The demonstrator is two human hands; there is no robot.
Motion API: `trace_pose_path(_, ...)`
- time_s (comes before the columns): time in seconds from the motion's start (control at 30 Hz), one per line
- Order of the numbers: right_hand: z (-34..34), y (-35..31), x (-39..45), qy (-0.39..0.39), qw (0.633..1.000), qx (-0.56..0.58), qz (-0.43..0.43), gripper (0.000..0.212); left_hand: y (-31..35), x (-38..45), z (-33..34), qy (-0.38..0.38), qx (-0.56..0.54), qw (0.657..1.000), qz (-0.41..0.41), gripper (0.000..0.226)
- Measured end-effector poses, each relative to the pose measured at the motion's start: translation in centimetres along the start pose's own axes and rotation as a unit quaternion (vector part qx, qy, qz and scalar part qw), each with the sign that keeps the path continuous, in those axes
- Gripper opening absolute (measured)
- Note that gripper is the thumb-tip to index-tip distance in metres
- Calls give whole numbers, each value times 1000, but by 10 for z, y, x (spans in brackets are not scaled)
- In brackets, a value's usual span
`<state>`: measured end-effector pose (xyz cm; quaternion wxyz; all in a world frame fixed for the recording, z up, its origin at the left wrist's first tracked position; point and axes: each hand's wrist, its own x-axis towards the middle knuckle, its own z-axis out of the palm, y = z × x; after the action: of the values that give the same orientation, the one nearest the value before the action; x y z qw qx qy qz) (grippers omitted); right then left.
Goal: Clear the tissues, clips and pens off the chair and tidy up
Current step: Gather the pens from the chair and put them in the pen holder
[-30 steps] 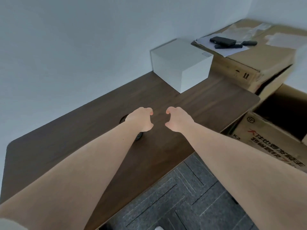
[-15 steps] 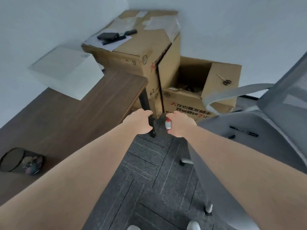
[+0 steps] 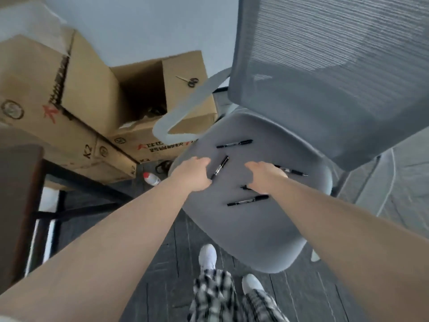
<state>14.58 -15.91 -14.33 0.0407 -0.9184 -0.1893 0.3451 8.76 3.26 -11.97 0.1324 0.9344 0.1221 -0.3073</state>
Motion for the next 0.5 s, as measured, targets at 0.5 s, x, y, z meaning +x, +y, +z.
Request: trace_pose_path(0.5,106,28,65,-25,996,-38,72,68,8,134,90,-15,50,998,32,62)
